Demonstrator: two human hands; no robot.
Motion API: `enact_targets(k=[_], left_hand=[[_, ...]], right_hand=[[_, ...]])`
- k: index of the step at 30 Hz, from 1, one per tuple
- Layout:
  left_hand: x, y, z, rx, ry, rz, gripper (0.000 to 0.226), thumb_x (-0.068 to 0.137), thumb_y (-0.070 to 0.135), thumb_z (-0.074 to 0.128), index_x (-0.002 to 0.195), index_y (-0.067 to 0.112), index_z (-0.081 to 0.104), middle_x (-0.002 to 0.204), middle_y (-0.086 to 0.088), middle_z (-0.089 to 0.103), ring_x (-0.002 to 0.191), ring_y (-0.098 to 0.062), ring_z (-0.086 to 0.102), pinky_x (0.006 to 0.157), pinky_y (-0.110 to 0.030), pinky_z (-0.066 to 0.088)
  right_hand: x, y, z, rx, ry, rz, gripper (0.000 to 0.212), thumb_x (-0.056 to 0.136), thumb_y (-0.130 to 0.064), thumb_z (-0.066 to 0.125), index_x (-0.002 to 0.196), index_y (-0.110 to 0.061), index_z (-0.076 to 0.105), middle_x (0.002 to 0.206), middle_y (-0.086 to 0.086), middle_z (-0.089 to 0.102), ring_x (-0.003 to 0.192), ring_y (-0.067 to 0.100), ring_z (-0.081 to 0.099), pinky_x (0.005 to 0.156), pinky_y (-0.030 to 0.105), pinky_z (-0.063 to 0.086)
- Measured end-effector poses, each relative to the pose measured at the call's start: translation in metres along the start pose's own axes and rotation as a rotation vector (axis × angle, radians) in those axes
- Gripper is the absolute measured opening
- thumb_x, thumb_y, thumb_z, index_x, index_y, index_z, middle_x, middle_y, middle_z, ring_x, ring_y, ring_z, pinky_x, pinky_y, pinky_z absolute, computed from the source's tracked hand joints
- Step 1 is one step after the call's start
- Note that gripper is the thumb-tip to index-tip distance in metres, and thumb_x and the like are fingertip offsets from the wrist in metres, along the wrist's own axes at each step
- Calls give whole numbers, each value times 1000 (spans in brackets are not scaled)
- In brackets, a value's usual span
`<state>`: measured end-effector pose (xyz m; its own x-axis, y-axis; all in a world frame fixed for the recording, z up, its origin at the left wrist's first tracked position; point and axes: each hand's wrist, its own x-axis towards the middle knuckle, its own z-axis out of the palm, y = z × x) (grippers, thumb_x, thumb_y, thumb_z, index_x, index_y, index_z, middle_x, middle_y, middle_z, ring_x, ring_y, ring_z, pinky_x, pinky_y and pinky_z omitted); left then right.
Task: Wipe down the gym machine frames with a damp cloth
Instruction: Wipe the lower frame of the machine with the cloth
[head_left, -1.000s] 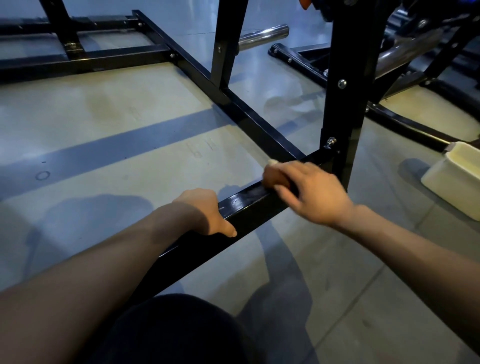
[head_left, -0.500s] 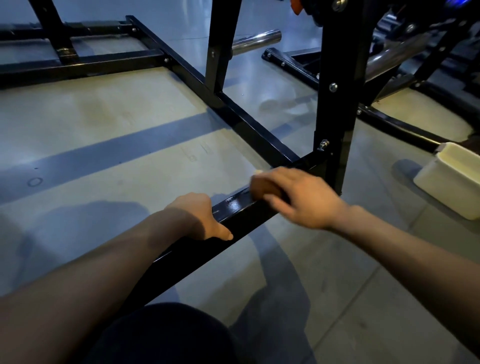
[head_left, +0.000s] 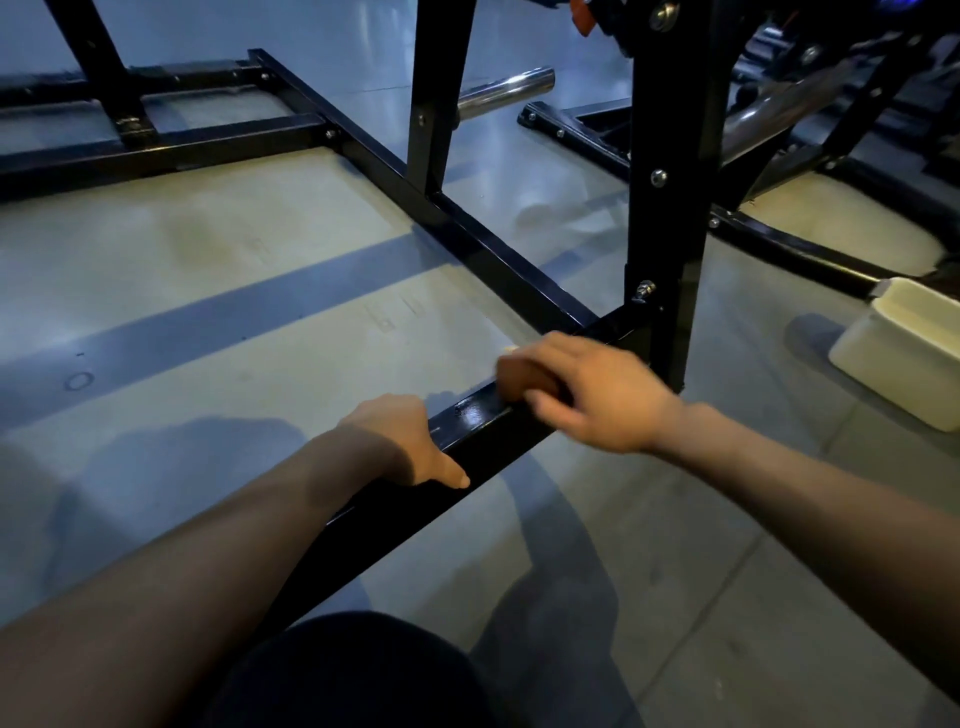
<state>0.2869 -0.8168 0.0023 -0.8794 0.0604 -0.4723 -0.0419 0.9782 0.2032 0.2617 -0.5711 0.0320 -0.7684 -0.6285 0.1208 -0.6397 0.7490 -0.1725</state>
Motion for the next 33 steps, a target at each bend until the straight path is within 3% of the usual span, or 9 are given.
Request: enact_targets(k=[3,6,11,14,19,21,24,29,33], left_hand=[[-4,4,-3,8,-6,6,68,63,73,83,94,21,53,82,2,56,81,-22,61,70,-29,47],[-4,5,-3,-4,-10,3,68,64,72,83,98,21,54,91,0,59,83,-22,62,71,-29,48],[-3,4,0,4,2,-20,69,64,74,80,103,20,61,89,1,63,83,-20,65,71,-28,52],[-2,1,-1,-15,-5,-12,68,61,76,81,97,23,58,85,1,61,79,-19,63,67,-28,49],[-3,4,0,8,9,-16,69,60,76,81,96,22,58,83,1,58,80,-24,61,69,-28,47],[-3,4,-1,-3,1,-23,70,60,76,82,97,22,58,82,3,58,80,-23,62,68,-28,46],[-3,3,-2,3,-16,-29,74,62,76,81,106,20,64,87,2,61,82,-22,63,68,-28,47],[-4,5,-5,23,-52,-44,69,65,75,80,102,20,61,92,-1,62,85,-24,61,71,-28,46],[-4,11,-3,62,-48,-29,62,76,66,77,111,17,62,93,-3,58,83,-25,57,70,-27,44]], right_hand=[[16,42,-5,-34,27,310,48,101,-51,51,147,-36,45,134,-3,56,110,21,62,90,43,57],[43,25,3,-62,11,465,43,101,-45,54,140,-29,53,131,6,57,111,29,61,94,47,55],[15,-43,17,-53,20,80,50,98,-46,54,144,-27,46,128,1,50,112,20,54,80,38,55],[-4,-12,5,21,4,-26,55,95,-47,54,148,-33,44,131,-7,50,110,15,58,77,38,56],[2,65,5,49,144,450,53,98,-44,58,149,-38,46,146,4,44,125,30,54,100,45,52],[21,67,9,62,140,617,48,98,-45,56,144,-33,52,143,14,48,120,34,56,100,46,53],[32,32,16,-44,97,504,45,98,-50,56,138,-29,55,125,14,61,113,34,59,96,46,55],[-7,13,8,45,46,65,57,100,-56,51,153,-37,40,142,-3,56,123,22,57,91,42,56],[-8,72,-7,-1,67,241,51,100,-53,56,148,-45,43,140,-9,59,120,18,58,88,39,54]])
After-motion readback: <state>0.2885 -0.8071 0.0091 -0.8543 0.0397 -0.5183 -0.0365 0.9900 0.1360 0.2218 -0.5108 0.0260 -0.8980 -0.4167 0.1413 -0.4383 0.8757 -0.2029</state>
